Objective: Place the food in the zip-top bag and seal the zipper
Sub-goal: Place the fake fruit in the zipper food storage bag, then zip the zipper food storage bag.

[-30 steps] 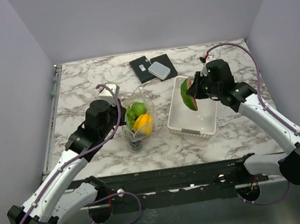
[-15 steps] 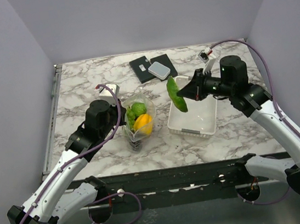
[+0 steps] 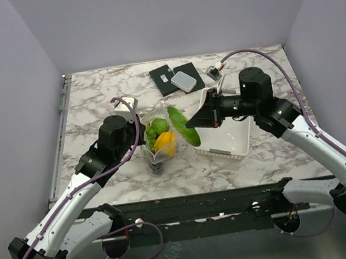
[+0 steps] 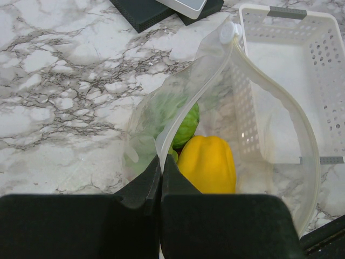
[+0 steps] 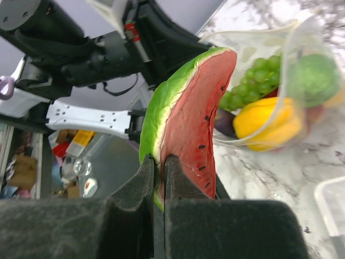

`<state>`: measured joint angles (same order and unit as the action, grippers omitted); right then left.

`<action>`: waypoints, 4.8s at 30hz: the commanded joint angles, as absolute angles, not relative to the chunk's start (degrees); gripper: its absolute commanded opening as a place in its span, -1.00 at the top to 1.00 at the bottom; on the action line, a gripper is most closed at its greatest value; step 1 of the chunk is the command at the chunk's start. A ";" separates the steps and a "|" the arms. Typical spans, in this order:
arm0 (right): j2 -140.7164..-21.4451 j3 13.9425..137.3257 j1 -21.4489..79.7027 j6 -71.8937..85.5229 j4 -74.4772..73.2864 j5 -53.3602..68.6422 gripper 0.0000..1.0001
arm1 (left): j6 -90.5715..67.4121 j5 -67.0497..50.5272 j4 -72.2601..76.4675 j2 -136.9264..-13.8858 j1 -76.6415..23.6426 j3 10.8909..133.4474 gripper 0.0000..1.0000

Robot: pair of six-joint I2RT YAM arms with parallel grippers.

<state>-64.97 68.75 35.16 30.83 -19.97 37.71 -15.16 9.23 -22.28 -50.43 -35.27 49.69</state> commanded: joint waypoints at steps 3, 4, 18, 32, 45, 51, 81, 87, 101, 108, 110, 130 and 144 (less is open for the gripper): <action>-68.59 72.62 39.49 37.65 -18.23 41.11 0.99 | -14.78 8.28 -21.02 -50.58 -35.28 49.57 1.00; -69.05 73.01 39.73 38.55 -18.53 41.14 0.99 | -14.81 8.20 -21.04 -50.64 -35.35 49.57 1.00; -75.67 75.49 39.90 51.53 -22.96 39.81 0.99 | -15.37 7.73 -20.95 -50.27 -35.29 49.66 1.00; -83.88 75.94 39.89 65.37 -15.58 38.48 0.99 | -15.84 7.26 -20.97 -50.10 -35.33 49.66 1.00; -87.80 76.42 39.94 70.46 -12.74 27.09 0.99 | -16.59 5.48 -20.72 -49.83 -35.42 49.66 1.00; -88.11 75.70 40.86 71.05 -11.55 19.36 0.99 | -16.83 4.60 -20.50 -50.14 -35.41 49.66 1.00; -93.73 79.56 52.03 52.38 -19.75 -6.75 0.45 | -16.27 5.70 -20.46 -50.01 -35.42 49.48 1.00; -91.14 81.54 52.12 49.84 -20.43 -7.22 0.08 | -16.23 5.67 -20.52 -49.92 -35.43 49.48 1.00; -82.73 82.89 52.12 39.39 -23.98 -3.39 0.05 | -15.50 5.37 -20.55 -49.92 -35.44 49.40 1.00; -74.73 78.93 52.12 29.65 -23.13 -5.13 0.04 | -14.65 3.48 -20.47 -49.59 -35.46 49.44 1.00; -72.21 78.00 52.12 26.69 -23.34 -5.90 0.02 | -14.15 3.04 -20.40 -49.24 -35.45 49.48 1.00; -58.45 73.69 52.13 -0.41 -34.99 7.03 -0.10 | -6.07 -18.23 -18.76 -45.01 -36.49 50.21 1.00; -49.42 61.12 52.12 -15.67 -29.67 33.19 -0.09 | -5.18 -25.56 -19.26 -46.78 -36.91 50.46 1.00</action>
